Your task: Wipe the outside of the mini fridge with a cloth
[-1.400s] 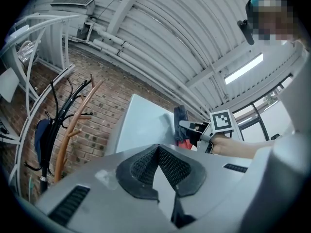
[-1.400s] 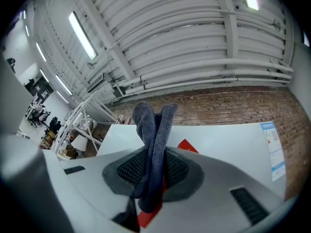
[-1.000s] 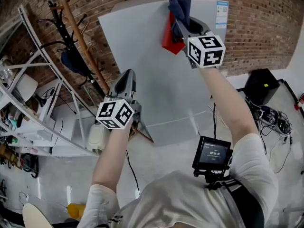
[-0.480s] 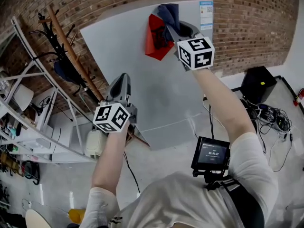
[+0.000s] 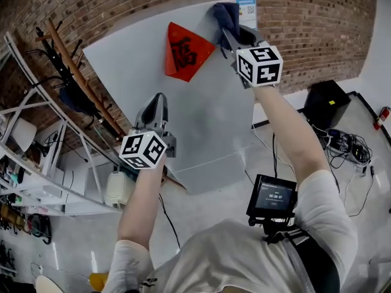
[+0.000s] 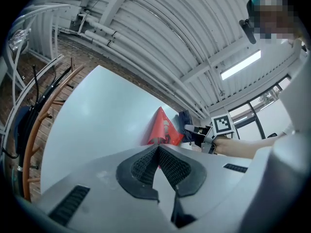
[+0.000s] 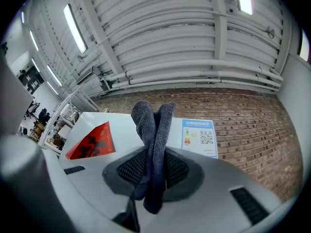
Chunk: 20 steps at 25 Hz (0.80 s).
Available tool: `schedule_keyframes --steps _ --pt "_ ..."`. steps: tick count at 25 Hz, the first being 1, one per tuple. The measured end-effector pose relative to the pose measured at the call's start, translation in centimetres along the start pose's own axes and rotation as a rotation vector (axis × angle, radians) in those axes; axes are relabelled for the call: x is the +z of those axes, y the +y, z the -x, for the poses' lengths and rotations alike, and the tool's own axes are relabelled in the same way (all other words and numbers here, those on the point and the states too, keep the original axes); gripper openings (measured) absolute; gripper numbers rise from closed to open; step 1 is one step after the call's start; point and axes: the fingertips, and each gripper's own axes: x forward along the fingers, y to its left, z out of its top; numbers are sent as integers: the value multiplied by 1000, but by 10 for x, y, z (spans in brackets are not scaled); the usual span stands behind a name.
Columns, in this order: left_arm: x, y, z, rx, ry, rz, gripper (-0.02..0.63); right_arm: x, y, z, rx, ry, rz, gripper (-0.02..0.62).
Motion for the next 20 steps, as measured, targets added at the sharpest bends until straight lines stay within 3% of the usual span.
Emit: schedule_keyframes --steps 12,16,20 --pt "-11 -38 -41 -52 -2 17 5 -23 -80 21 -110 38 -33 80" --pt "-10 -42 -44 -59 -7 20 5 -20 -76 20 -106 40 -39 80" --pt "-6 -32 -33 -42 -10 20 5 -5 -39 22 -46 4 -47 80"
